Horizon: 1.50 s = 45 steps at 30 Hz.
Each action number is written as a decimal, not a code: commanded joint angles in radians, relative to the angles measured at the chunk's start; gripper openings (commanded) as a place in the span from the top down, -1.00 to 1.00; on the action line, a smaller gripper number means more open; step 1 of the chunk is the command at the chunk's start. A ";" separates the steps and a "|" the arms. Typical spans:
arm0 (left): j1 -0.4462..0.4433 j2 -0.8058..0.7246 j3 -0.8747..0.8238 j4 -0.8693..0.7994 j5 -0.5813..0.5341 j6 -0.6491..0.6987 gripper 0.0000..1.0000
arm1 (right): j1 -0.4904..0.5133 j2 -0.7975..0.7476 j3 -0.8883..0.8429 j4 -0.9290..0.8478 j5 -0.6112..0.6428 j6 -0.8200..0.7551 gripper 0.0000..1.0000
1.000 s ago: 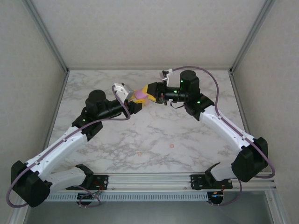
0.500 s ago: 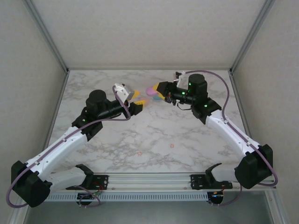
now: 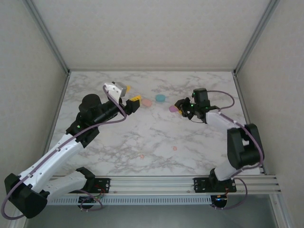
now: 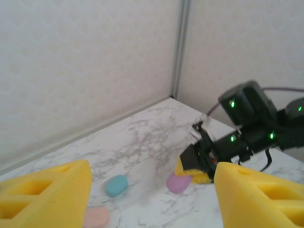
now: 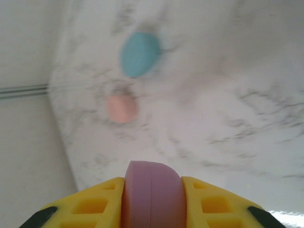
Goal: Insert the wireless bluetooth earbuds into the charging case
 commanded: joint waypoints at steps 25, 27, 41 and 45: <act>0.017 -0.040 0.061 -0.128 -0.168 -0.111 -0.56 | -0.027 0.405 0.218 0.148 -0.019 -0.168 0.56; 0.019 -0.038 0.060 -0.125 -0.166 -0.110 -0.56 | -0.028 0.392 0.221 0.113 -0.006 -0.191 0.49; 0.023 -0.030 0.054 -0.128 -0.157 -0.110 -0.57 | -0.027 0.320 0.270 -0.130 0.100 -0.312 -0.06; 0.026 -0.032 0.056 -0.131 -0.160 -0.108 -0.57 | -0.028 0.293 0.282 -0.177 0.131 -0.333 -0.11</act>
